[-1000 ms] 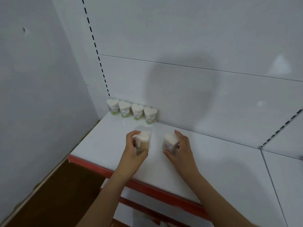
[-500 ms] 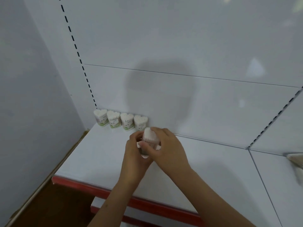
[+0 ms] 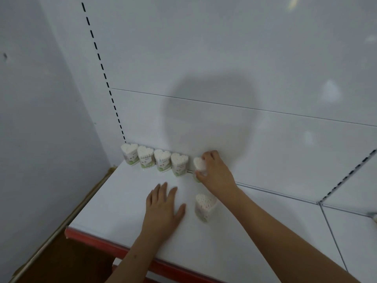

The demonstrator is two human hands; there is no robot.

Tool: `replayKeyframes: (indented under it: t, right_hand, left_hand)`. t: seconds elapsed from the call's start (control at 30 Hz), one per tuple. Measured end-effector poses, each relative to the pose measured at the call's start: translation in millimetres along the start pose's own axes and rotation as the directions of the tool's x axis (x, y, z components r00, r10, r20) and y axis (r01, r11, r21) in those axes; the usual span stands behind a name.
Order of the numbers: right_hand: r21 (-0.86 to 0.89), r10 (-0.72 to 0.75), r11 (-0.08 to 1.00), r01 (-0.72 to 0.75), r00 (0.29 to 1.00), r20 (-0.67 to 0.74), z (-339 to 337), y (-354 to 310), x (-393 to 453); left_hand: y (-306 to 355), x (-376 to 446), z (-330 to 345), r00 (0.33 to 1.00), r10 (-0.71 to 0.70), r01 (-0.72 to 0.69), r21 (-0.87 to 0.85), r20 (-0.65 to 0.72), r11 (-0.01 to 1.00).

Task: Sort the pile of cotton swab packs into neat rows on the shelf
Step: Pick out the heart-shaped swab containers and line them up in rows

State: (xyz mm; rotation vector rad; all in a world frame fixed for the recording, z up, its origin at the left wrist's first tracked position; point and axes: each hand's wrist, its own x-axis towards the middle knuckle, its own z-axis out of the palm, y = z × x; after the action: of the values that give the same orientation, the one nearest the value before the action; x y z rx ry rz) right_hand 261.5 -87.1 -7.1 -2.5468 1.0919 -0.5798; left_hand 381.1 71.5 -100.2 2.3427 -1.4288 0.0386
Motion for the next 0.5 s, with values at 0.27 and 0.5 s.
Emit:
replayKeyframes:
  t: [0.27, 0.5]
  right_hand:
    - [-0.092, 0.058, 0.994, -0.057, 0.998, 0.012, 13, -7, 1]
    - [-0.065, 0.076, 0.995, -0.073, 0.997, 0.03, 12, -12, 9]
  left_hand:
    - [-4, 1, 2, 1.0, 0.012, -0.012, 0.066, 0.014, 0.998]
    - [-6, 2, 3, 1.0, 0.031, -0.031, 0.065, 0.005, 0.997]
